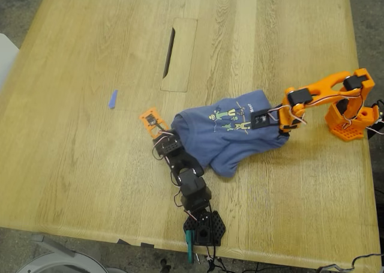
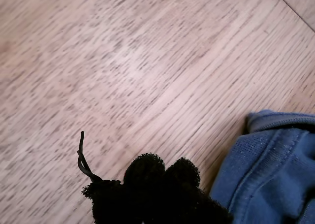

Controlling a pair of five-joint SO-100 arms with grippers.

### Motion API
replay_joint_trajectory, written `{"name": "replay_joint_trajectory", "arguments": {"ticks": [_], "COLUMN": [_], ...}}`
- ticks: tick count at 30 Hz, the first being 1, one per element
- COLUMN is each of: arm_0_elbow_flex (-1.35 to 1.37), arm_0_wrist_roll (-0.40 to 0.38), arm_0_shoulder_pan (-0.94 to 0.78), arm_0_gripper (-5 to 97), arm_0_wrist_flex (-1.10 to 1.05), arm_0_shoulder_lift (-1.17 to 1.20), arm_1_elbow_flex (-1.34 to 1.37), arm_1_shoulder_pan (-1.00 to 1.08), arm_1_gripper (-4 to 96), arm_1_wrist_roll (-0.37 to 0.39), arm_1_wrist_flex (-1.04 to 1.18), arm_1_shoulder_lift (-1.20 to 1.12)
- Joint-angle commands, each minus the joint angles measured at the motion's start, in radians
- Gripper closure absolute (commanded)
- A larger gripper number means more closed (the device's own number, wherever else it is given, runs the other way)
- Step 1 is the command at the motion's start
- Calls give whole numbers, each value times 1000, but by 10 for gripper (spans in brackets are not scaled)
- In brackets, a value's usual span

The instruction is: Fold a T-shirt

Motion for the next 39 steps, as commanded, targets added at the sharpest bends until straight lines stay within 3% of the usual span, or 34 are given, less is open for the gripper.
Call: {"name": "replay_joint_trajectory", "arguments": {"ticks": [1,14,25,39], "arm_0_elbow_flex": [-29,57,130,448], "arm_0_wrist_roll": [-6,-9,-14,-11], "arm_0_shoulder_pan": [-44,-348,-600,-884], "arm_0_gripper": [918,918,918,918], "arm_0_wrist_flex": [46,321,491,718], "arm_0_shoulder_lift": [183,482,723,1302], "arm_1_elbow_flex": [20,502,692,908], "arm_1_shoulder_pan": [48,362,908,1559], "arm_1_gripper": [910,912,912,911], "arm_1_wrist_roll": [-11,-35,-114,-172], "arm_1_wrist_flex": [25,26,23,-48], "arm_1_shoulder_lift": [103,629,1040,1470]}}
